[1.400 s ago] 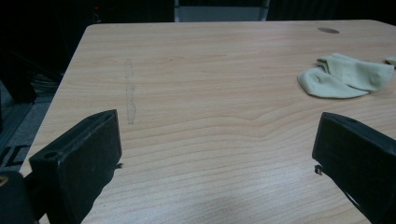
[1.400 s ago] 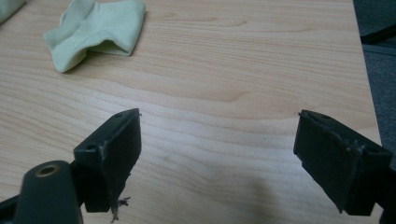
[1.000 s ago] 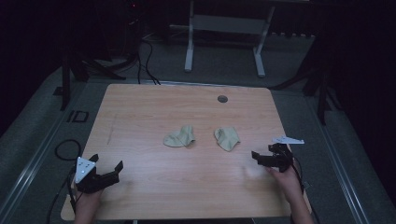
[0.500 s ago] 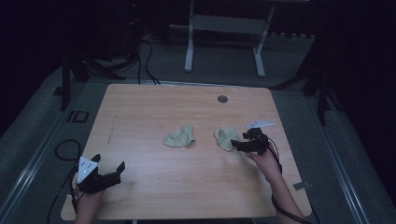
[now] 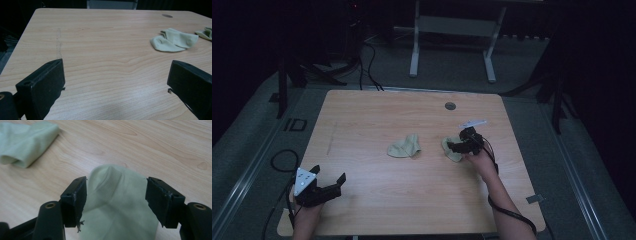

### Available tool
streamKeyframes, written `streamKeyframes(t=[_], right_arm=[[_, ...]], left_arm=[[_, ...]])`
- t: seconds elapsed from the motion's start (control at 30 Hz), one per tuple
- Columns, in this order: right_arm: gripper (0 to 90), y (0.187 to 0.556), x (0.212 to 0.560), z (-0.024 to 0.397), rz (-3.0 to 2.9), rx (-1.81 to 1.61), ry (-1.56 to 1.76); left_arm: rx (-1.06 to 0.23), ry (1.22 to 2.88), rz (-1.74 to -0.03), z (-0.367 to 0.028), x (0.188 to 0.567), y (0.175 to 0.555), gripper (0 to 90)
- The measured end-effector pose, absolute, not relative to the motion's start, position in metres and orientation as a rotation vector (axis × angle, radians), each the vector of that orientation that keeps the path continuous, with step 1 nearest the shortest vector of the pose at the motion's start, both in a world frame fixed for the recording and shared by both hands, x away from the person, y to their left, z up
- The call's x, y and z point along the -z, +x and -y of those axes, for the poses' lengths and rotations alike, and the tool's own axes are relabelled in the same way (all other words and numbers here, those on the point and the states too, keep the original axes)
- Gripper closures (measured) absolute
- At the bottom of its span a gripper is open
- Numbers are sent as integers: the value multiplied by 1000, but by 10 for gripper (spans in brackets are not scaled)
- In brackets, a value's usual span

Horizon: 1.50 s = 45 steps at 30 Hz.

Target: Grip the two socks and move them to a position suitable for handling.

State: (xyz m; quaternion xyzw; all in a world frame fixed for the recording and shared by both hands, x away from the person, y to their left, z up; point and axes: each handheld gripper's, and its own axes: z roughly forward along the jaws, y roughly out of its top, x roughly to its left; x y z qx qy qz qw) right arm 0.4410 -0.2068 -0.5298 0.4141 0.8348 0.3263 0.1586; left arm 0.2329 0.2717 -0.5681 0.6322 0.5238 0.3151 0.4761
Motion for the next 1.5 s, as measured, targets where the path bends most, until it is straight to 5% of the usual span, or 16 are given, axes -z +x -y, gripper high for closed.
streamKeyframes(t=[0.33, 0.63, 1.0, 1.5], right_arm=[[398, 453, 553, 193, -2365, -833, 1200], [790, 449, 551, 187, -2338, -810, 1229], [804, 432, 525, 182, -2358, -842, 1218], [803, 357, 461, 164, -2381, -974, 1012]], left_arm=[[-764, 1534, -1282, -272, 568, 232, 14], [-750, 1541, -1279, -270, 568, 233, 14], [-746, 1542, -1279, -269, 568, 233, 14], [-741, 1555, -1270, -264, 567, 235, 14]])
